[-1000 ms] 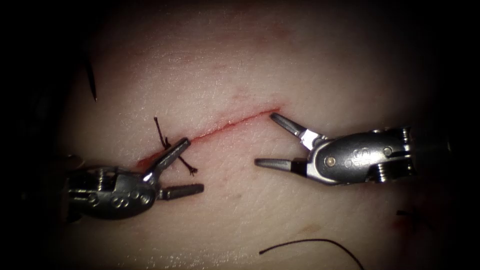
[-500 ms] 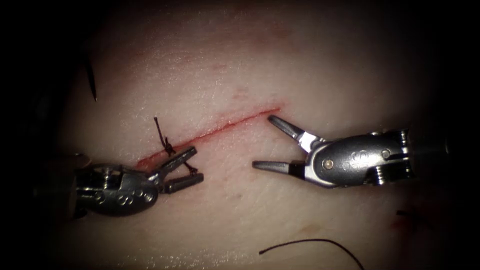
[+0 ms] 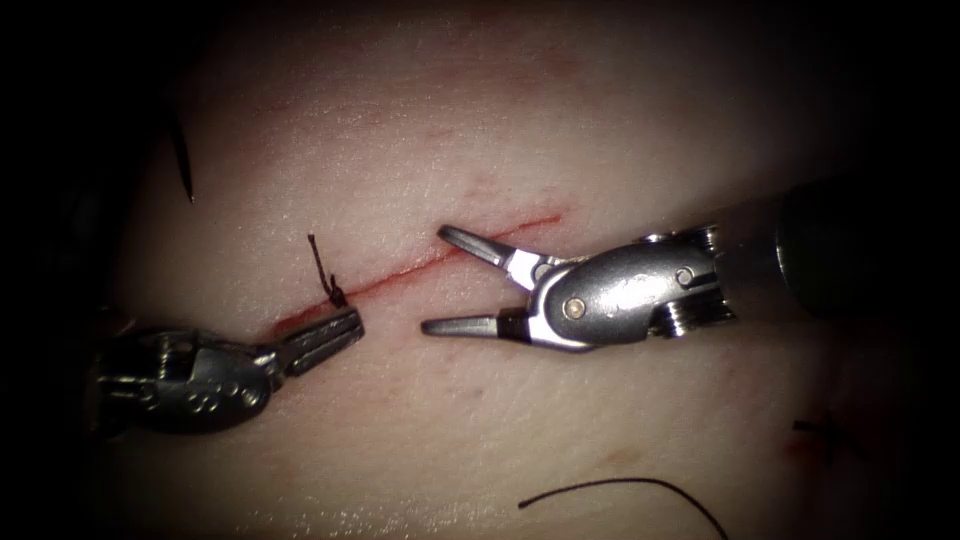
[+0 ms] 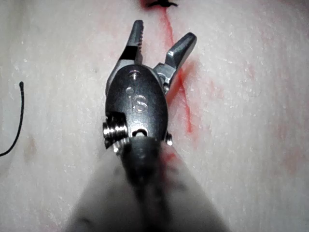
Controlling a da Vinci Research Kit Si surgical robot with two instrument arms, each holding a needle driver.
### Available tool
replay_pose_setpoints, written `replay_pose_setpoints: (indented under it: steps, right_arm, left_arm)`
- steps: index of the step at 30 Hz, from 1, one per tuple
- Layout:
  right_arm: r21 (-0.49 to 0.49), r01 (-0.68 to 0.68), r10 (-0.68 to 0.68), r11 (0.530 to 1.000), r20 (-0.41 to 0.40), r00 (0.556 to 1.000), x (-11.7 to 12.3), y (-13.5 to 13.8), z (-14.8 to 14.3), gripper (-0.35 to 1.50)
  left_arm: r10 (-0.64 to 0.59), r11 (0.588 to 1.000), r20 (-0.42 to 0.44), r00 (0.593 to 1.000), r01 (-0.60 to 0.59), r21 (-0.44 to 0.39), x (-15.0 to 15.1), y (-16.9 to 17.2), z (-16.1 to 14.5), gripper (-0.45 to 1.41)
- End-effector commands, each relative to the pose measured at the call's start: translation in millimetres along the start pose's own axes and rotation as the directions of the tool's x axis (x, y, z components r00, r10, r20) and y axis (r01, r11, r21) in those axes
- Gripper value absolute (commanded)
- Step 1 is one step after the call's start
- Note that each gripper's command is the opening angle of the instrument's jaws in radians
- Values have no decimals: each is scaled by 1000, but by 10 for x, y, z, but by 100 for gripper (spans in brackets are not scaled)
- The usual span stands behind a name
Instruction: Wound Closure
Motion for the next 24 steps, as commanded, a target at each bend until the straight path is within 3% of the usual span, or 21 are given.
replay_pose_setpoints:
  steps: [1, 5, 14, 24]
  right_arm:
    - [10, 6, -6, 1000, -18, 1000, -7, -8, 19, 89]
    - [42, 16, -15, 999, -44, 999, -6, -15, 44, 91]
    - [66, 9, -3, 998, -87, 996, 8, -22, 62, 91]
    - [96, 46, -32, 994, -144, 989, -4, -33, 92, 91]
  left_arm:
    - [-1, 1000, -2, 1000, 1, -3, -1, 9, 5, -45]
    - [9, 1000, 3, 1000, -9, -17, -2, 10, 2, -45]
    - [9, 999, 1, 1000, -9, -49, 2, 14, -8, -45]
    - [-12, 997, -8, 1000, 12, -72, 1, 14, -6, -45]
